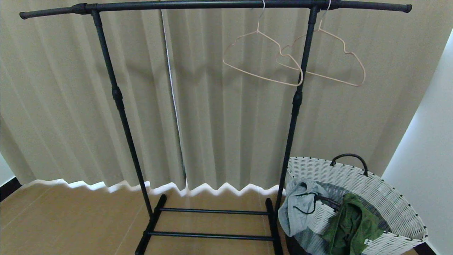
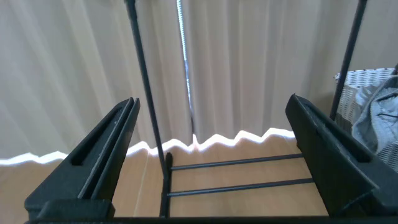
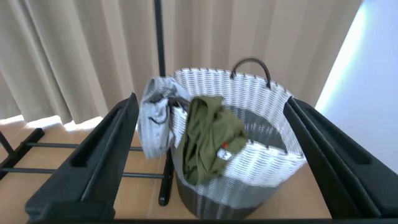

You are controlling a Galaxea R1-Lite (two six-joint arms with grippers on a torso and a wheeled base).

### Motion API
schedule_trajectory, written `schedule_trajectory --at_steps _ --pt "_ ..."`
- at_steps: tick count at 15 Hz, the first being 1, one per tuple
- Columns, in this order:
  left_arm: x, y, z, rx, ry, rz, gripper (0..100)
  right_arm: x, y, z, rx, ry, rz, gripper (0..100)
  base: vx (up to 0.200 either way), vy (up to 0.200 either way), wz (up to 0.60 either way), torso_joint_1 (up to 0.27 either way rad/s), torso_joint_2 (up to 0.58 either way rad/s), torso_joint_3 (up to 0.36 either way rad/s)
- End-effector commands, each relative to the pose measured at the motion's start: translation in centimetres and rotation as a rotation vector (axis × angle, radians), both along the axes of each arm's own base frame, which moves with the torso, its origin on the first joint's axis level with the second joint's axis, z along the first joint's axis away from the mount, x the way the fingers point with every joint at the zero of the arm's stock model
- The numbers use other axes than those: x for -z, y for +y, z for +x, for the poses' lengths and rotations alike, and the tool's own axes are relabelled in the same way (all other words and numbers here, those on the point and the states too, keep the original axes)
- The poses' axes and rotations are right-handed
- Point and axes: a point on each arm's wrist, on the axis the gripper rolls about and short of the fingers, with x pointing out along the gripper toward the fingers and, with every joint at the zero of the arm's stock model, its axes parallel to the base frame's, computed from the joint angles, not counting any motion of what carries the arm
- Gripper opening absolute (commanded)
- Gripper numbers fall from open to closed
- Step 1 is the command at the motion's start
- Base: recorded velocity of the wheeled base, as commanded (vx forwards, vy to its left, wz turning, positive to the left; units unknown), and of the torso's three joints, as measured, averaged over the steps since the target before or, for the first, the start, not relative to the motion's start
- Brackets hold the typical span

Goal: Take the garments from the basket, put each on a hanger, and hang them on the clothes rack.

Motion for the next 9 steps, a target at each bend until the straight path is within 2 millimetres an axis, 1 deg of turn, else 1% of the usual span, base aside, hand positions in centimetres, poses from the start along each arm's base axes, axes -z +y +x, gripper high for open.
schedule_trajectory --at_steps 1,4,9 --pt "-0.01 0.00 0.00 -0.001 -0.001 0.001 100 0.00 0.00 -0.01 -0.001 0.000 0.001 100 0.000 0.000 0.00 0.000 0.00 0.000" --pt "-0.01 0.00 0.01 -0.002 0.000 0.006 100 0.00 0.00 -0.01 -0.001 0.000 0.000 100 0.000 0.000 0.00 0.000 0.00 0.000" --pt "-0.01 0.00 0.00 -0.002 -0.002 0.007 100 0.00 -0.01 -0.01 0.000 0.000 0.001 100 0.200 0.000 0.00 -0.001 0.00 0.004"
